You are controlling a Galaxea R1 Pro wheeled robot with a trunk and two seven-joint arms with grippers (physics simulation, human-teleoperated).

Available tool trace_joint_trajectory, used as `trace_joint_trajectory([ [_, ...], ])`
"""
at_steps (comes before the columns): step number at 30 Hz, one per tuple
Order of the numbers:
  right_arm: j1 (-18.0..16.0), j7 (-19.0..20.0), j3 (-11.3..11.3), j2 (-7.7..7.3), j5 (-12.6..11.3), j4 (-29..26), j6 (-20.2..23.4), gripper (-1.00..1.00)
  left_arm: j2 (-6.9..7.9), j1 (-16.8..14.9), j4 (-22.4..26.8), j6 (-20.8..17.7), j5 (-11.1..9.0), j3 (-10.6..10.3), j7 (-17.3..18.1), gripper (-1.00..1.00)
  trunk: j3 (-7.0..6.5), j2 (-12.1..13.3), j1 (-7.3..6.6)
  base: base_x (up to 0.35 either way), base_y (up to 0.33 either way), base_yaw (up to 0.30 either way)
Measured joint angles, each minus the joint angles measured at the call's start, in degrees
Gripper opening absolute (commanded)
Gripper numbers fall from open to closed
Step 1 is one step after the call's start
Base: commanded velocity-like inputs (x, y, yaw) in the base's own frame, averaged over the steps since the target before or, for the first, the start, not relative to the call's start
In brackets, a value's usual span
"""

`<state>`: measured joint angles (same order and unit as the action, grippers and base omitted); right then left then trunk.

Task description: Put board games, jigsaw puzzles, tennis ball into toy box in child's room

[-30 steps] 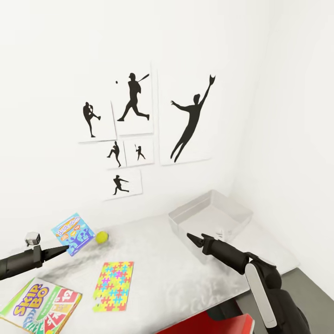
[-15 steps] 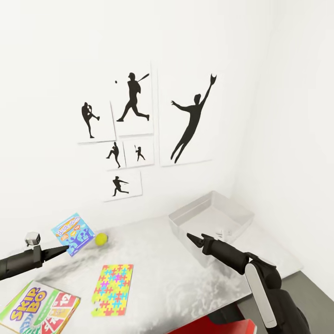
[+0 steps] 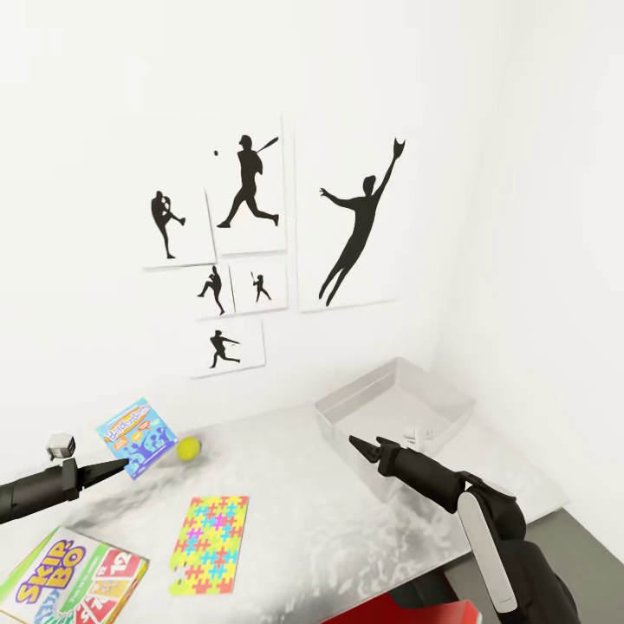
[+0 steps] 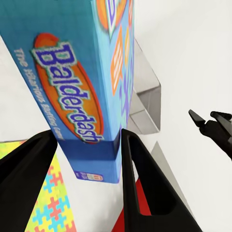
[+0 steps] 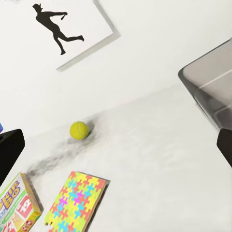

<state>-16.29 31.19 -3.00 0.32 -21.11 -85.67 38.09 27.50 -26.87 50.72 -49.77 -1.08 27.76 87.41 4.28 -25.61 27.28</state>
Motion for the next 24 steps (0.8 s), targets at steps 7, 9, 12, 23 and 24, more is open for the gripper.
trace_joint_trajectory([
  [7,0.0,0.04,0.02,-0.01,-0.06,0.0,0.0,1.0,0.0,-0.02,0.0,0.0,0.0,0.01,0.0,-1.0,0.0,0.0,0.0,0.05,-0.014,0.0],
  [9,0.0,0.06,0.03,-0.01,-0.08,-0.03,0.0,1.0,0.0,-0.01,0.0,0.0,0.0,0.01,0.0,-1.0,0.0,0.0,0.01,0.01,-0.002,0.0],
  [12,0.0,0.07,0.03,0.0,-0.08,-0.07,0.0,1.0,0.0,-0.03,0.0,0.0,0.0,0.04,-0.05,-1.0,0.0,0.0,0.0,0.051,-0.001,0.0],
  [23,0.0,0.09,-0.05,-0.06,-0.08,-0.09,0.02,1.0,0.0,-0.01,0.0,0.0,0.0,0.0,0.0,-1.0,0.0,0.0,0.01,0.005,0.0,0.0],
  [24,0.0,0.11,-0.05,-0.07,-0.08,-0.09,0.03,1.0,0.0,-0.02,0.0,0.0,-0.01,0.0,0.02,-1.0,0.0,0.0,0.01,0.0,0.0,0.0],
])
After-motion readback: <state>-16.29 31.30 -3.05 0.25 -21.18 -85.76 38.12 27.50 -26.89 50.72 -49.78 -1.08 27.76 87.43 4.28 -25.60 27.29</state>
